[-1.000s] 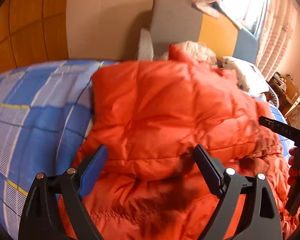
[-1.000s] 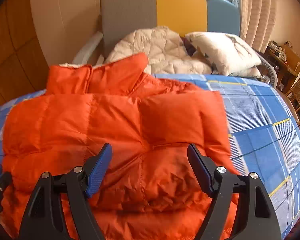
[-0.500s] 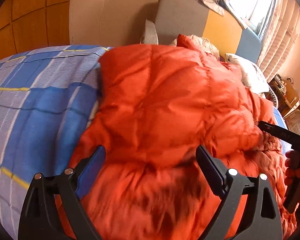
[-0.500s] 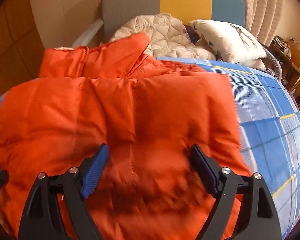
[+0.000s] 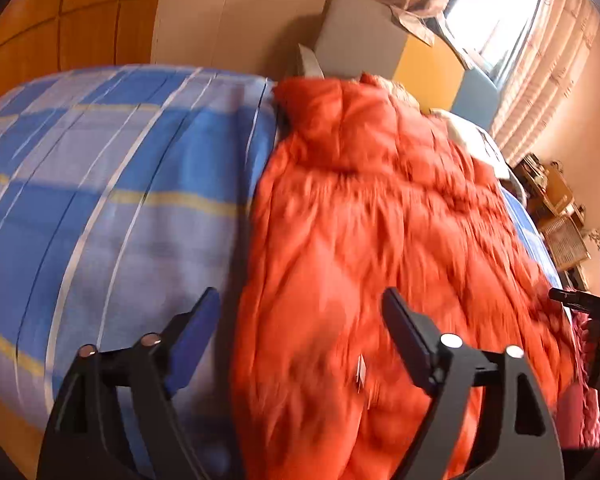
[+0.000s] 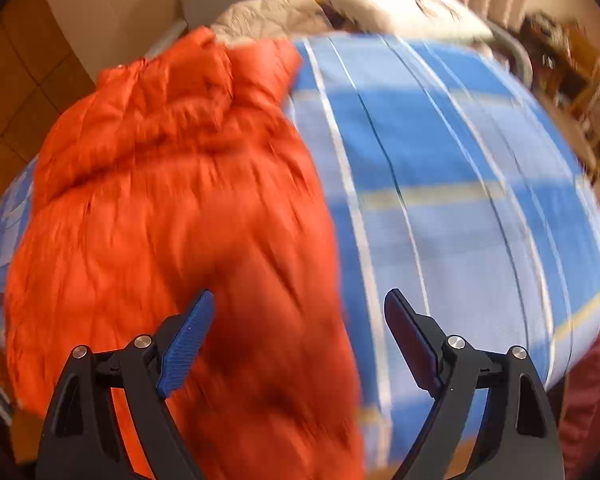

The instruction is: Fold large clothes

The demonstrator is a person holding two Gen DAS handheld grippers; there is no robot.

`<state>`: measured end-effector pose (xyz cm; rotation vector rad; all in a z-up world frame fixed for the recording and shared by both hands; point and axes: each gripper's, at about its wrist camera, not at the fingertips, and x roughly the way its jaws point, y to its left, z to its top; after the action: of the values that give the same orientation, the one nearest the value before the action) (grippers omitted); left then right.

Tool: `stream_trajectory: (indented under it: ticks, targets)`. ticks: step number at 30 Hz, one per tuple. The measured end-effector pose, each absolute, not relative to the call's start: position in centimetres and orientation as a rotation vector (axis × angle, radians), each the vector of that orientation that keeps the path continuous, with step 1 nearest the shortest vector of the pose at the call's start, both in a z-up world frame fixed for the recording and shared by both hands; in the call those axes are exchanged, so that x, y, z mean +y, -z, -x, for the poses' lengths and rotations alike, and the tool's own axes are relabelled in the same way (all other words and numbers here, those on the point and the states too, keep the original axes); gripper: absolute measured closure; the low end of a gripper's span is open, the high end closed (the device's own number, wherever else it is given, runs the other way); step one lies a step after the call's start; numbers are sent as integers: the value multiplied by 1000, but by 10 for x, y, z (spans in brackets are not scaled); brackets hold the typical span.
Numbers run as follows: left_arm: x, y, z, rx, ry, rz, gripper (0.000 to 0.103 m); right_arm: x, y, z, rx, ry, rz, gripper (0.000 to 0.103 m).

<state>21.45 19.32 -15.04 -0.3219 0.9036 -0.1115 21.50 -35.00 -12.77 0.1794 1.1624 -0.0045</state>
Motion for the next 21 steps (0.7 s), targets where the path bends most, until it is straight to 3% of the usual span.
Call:
stream_trajectory:
  ticks: [5,6,8,10,11,13,16,21]
  targets:
    - [197,166,-173,946,146,395,37,-361,148,-150,1176,-69,-299,19]
    - [195,171,-166,960,144,409,37,-359,151,-142,1175,-85,-319,22]
    - [192,177,-156,973,158,435,38,-352,156,-127,1166,-128,-349,43]
    - [185,179,-149,975,176,435,59,-348,156,-118,1153,-150,-351,57]
    - [183,178,-147,972,181,424,63,-342,153,-114,1135,-163,-335,69]
    - [179,171,-142,949,205,390,89,-336,145,-112,1113,-180,-321,81]
    - [182,154,-130,907,241,385,95,-328,124,-105,1078,-212,-271,88]
    - [197,121,-87,851,311,419,96,-324,81,-71,1003,-317,-206,90]
